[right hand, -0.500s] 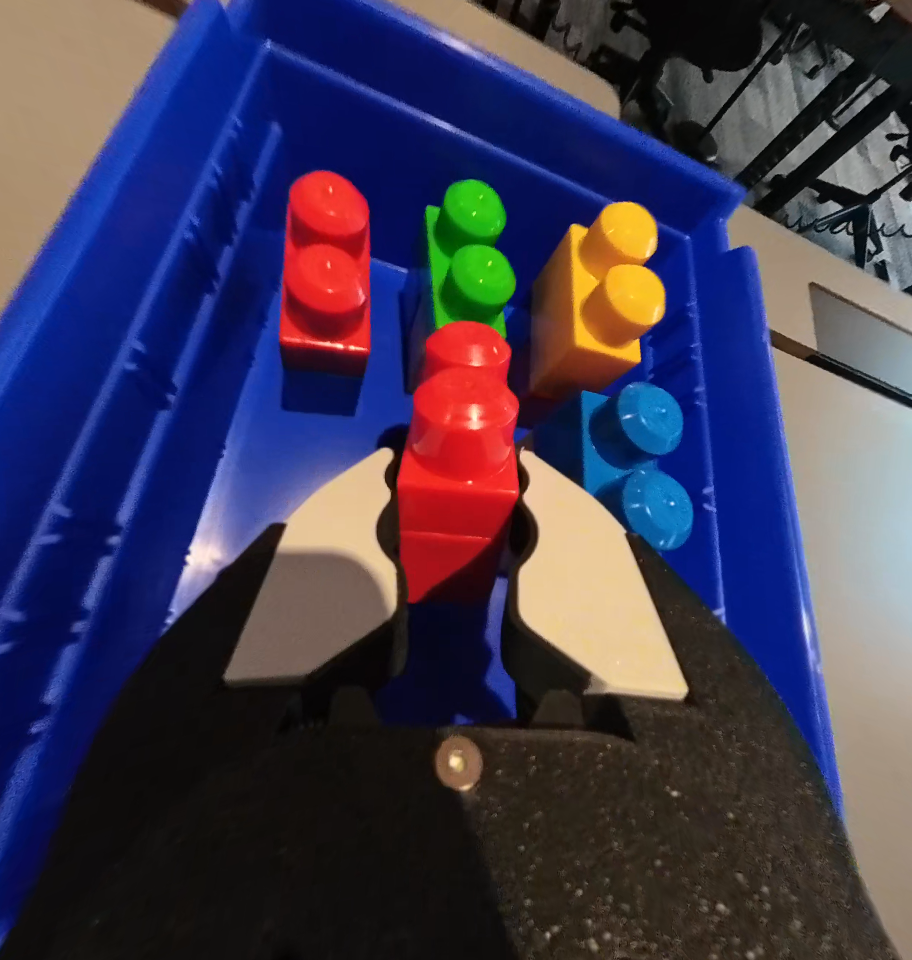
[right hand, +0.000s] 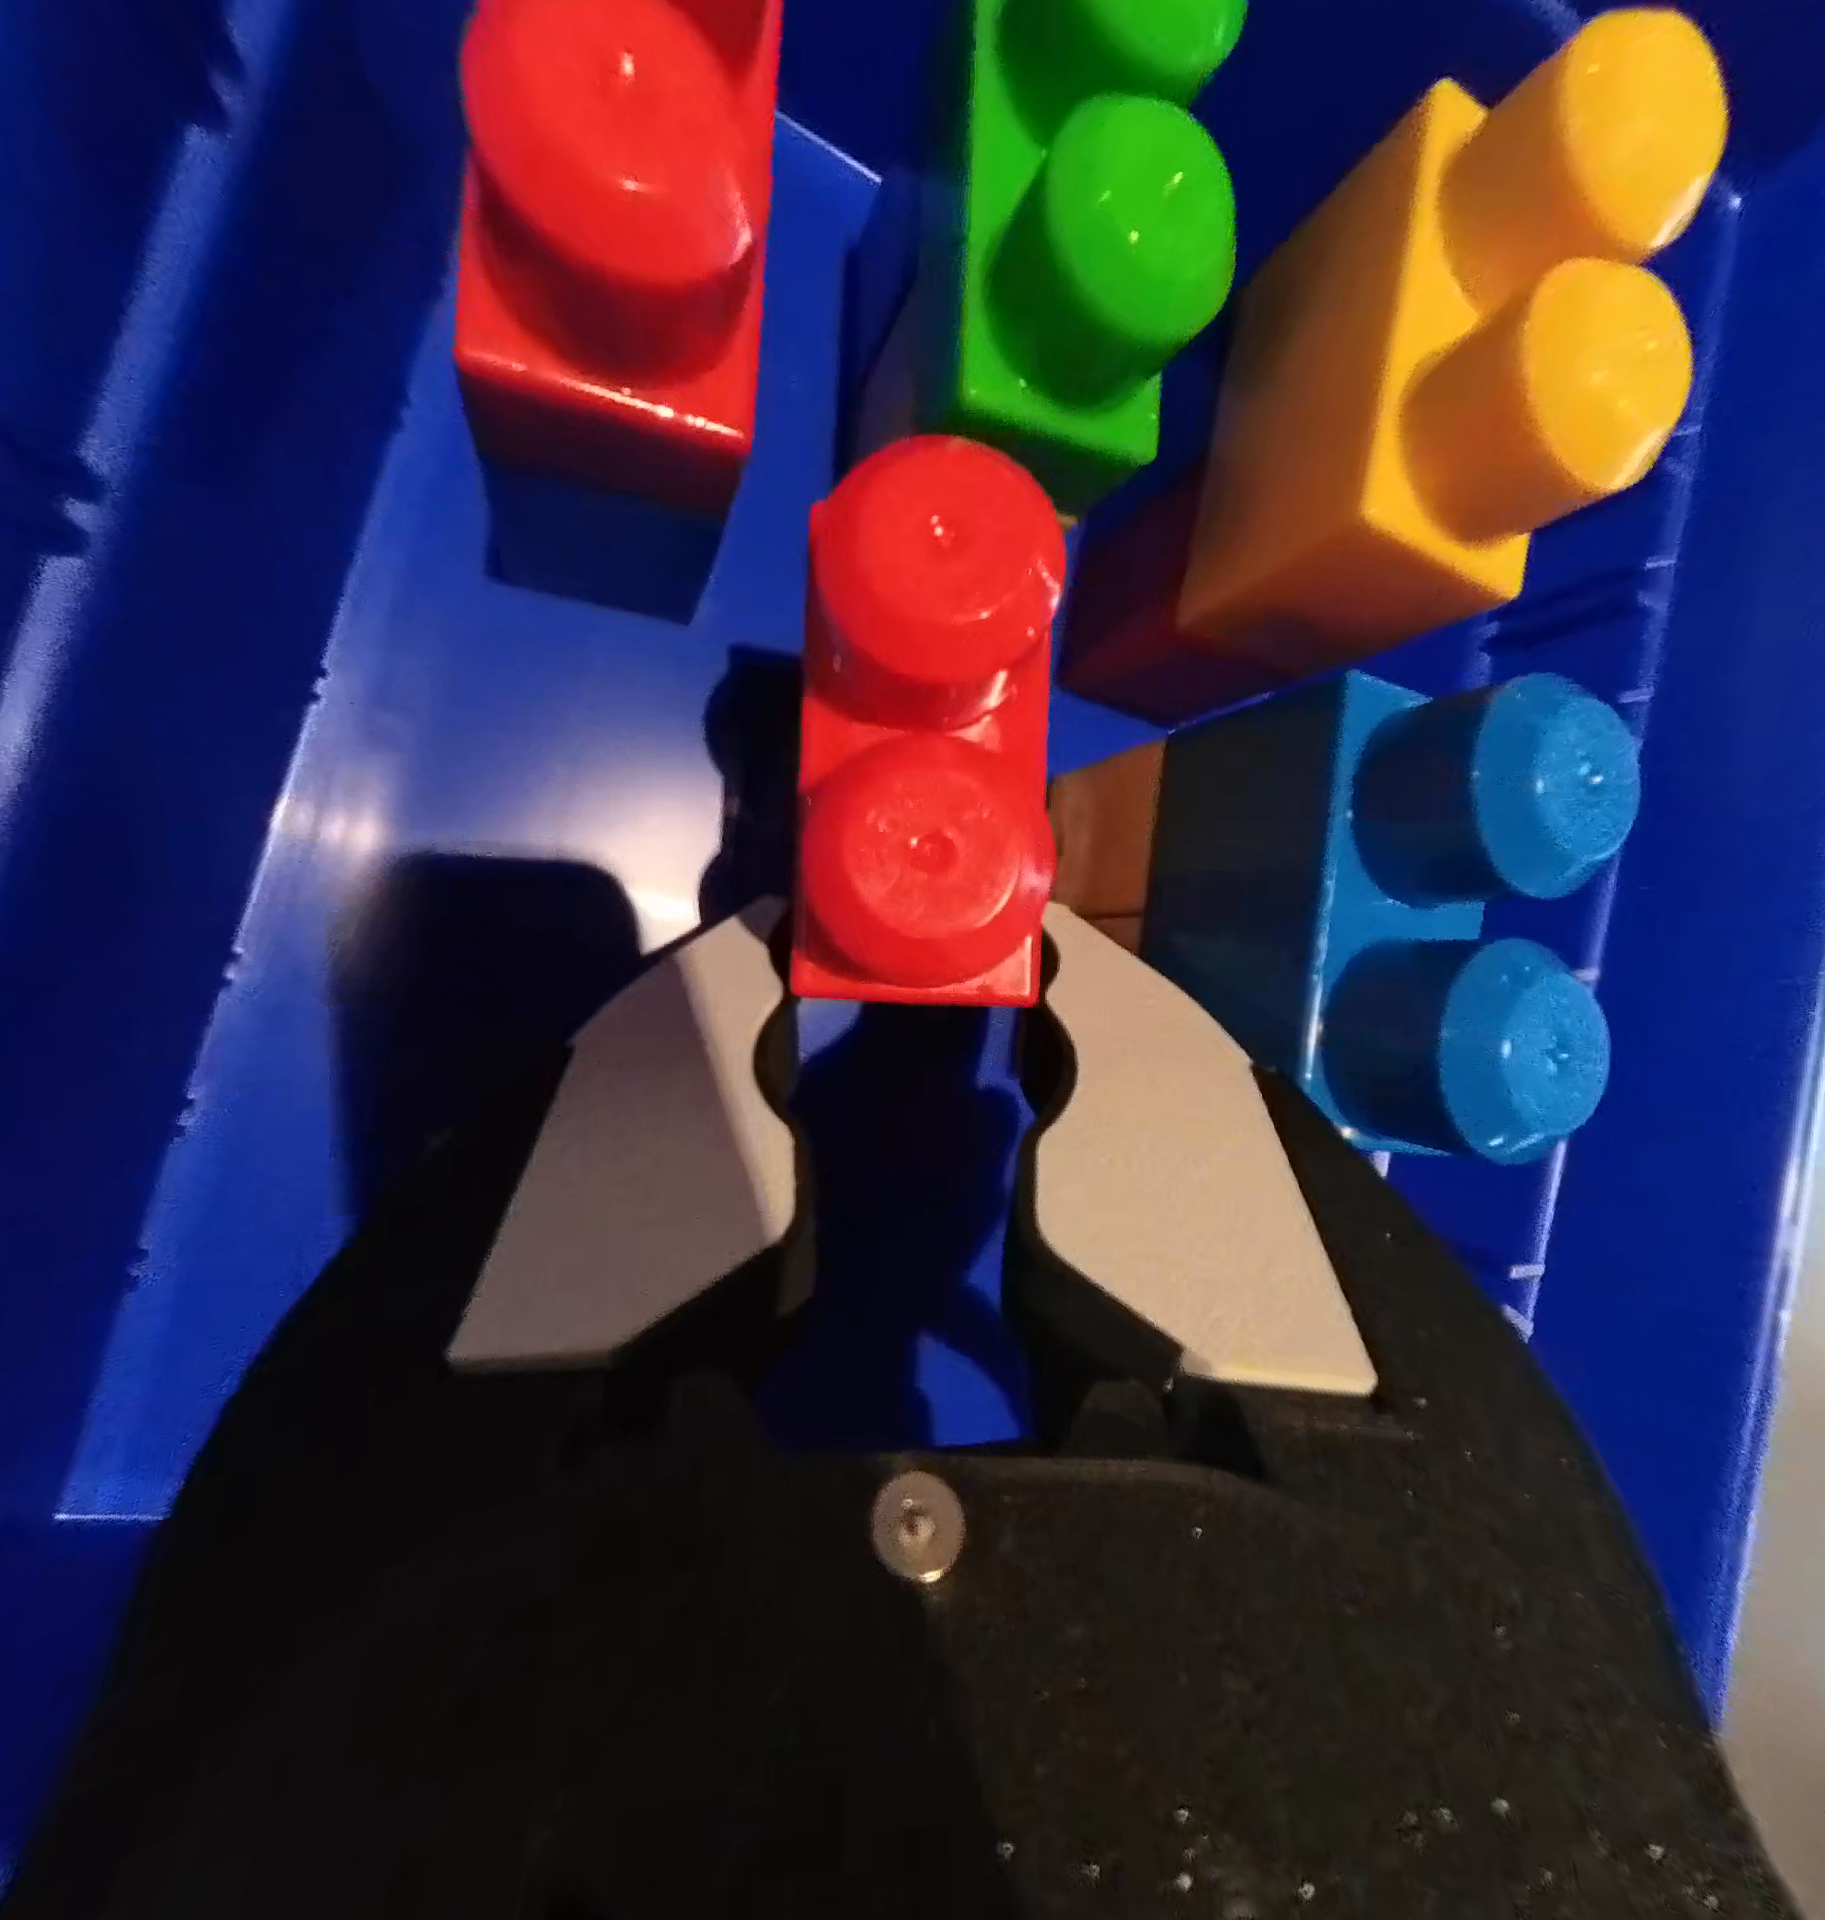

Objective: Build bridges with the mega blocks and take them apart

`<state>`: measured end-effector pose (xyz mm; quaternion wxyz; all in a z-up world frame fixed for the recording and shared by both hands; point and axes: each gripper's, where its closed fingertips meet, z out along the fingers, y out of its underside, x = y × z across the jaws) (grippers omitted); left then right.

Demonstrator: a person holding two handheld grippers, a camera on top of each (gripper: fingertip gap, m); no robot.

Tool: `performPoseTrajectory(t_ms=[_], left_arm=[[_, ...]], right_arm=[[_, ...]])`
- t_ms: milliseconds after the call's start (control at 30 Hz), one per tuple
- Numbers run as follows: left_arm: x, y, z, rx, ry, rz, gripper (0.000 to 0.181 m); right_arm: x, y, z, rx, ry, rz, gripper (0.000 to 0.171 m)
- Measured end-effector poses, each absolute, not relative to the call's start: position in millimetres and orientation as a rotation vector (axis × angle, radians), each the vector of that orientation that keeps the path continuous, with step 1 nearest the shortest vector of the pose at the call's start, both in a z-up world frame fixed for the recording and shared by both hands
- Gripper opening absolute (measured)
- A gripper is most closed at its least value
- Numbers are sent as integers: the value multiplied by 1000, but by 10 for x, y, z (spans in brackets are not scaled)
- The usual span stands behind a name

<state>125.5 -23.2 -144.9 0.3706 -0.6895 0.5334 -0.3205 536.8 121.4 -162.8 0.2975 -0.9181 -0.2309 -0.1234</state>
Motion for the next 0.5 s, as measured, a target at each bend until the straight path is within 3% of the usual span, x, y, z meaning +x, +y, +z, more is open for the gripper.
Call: performPoseTrajectory(t_ms=[500], left_arm=[[1248,-235,-1451,-1773,1370,-821,26]], right_arm=[[5366,1199,-1623,-2431,-620,-308,47]])
